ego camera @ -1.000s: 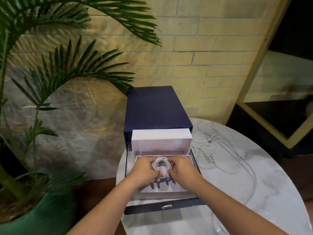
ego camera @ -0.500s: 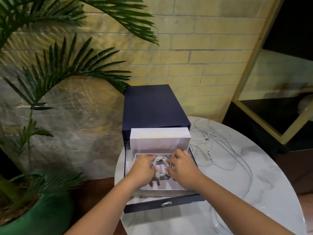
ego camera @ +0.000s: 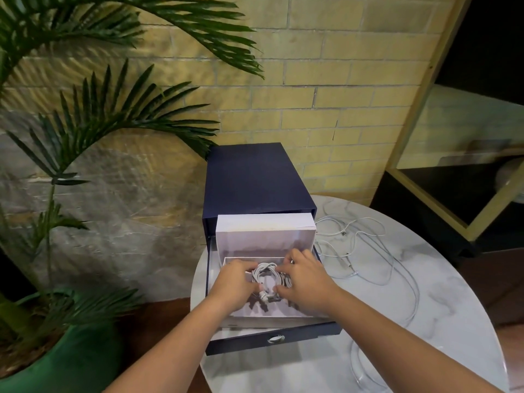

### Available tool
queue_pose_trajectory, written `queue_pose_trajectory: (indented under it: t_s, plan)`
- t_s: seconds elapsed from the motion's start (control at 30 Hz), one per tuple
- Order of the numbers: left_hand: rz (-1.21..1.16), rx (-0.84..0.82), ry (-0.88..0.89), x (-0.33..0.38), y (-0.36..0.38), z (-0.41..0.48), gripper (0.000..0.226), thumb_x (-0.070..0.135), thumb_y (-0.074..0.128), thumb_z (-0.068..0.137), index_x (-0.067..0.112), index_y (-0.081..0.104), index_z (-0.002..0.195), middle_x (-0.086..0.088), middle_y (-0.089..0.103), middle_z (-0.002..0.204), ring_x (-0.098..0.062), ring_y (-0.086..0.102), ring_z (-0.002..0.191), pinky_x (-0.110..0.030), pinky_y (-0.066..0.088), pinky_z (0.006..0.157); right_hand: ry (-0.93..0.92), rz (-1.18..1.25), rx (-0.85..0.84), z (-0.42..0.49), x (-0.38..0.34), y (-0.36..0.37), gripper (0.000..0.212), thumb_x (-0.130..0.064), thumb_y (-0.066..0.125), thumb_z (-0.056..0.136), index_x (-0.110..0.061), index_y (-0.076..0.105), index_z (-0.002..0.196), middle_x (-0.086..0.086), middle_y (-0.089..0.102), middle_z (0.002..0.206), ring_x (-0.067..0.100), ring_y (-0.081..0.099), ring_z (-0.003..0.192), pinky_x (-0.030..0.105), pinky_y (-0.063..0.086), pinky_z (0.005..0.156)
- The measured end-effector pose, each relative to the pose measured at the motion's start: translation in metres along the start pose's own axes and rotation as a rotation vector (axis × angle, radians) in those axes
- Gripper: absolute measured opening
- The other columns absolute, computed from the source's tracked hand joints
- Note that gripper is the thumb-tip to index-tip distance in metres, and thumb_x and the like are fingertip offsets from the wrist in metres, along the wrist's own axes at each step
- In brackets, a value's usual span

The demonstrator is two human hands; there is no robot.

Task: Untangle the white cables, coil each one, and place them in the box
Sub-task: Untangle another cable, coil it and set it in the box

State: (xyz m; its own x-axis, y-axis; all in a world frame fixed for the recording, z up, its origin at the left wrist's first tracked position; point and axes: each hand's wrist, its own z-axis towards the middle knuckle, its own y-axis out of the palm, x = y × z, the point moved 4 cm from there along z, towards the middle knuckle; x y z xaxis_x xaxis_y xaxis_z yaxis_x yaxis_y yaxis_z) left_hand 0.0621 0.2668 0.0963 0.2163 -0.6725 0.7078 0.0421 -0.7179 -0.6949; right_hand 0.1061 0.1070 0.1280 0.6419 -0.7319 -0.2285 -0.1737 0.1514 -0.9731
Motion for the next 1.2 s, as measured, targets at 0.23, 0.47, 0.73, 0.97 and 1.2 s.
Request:
queue_pose_trajectory:
  t_s: [0.23, 0.47, 0.73, 0.97, 1.2]
  plan:
    - [-0.103, 0.043, -0.006, 0.006, -0.006, -0.009, 0.037, 0.012, 0.072, 0.081, 0.037, 0.071, 0.11, 0.013, 0.071, 0.108, -0.003, 0.064, 0.076, -0.014, 0.046, 0.063, 0.004, 0.082, 0.034, -0.003, 0.003, 0.005, 0.052, -0.05, 0.054, 0.085, -0.024, 0.057, 0.129, -0.004, 0.042, 0.116, 0.018, 0.036, 0.109, 0.034, 0.037, 0.099]
    - [-0.113, 0.089, -0.02, 0.01, -0.004, -0.014, 0.039, 0.01, 0.072, 0.082, 0.034, 0.071, 0.112, 0.008, 0.071, 0.108, -0.008, 0.064, 0.081, -0.017, 0.047, 0.066, 0.002, 0.094, 0.038, -0.004, 0.004, 0.008, 0.05, -0.049, 0.053, 0.088, -0.025, 0.054, 0.132, -0.003, 0.042, 0.122, 0.019, 0.035, 0.113, 0.033, 0.035, 0.102]
    - [-0.093, 0.165, -0.07, 0.015, -0.003, -0.018, 0.027, 0.013, 0.075, 0.08, 0.027, 0.07, 0.103, 0.01, 0.067, 0.107, -0.005, 0.064, 0.07, -0.012, 0.043, 0.053, -0.02, 0.184, 0.003, -0.009, 0.014, 0.003, 0.049, -0.043, 0.056, 0.089, -0.023, 0.054, 0.133, 0.0, 0.044, 0.135, 0.021, 0.038, 0.126, 0.035, 0.035, 0.106]
    - [-0.08, 0.188, -0.128, 0.015, 0.001, -0.017, 0.027, 0.013, 0.074, 0.081, 0.024, 0.071, 0.105, 0.003, 0.07, 0.106, -0.01, 0.066, 0.068, -0.018, 0.044, 0.055, -0.066, 0.212, -0.045, -0.005, 0.022, 0.004, 0.053, -0.045, 0.057, 0.088, -0.021, 0.052, 0.135, -0.001, 0.041, 0.139, 0.021, 0.035, 0.129, 0.036, 0.031, 0.11]
    - [-0.013, 0.256, -0.212, 0.019, -0.003, -0.018, 0.025, 0.017, 0.067, 0.086, 0.027, 0.07, 0.108, 0.001, 0.07, 0.106, -0.018, 0.065, 0.077, -0.034, 0.056, 0.066, -0.158, 0.317, -0.094, -0.004, 0.034, -0.005, 0.054, -0.042, 0.061, 0.087, -0.021, 0.052, 0.136, 0.0, 0.043, 0.14, 0.017, 0.043, 0.127, 0.031, 0.036, 0.108]
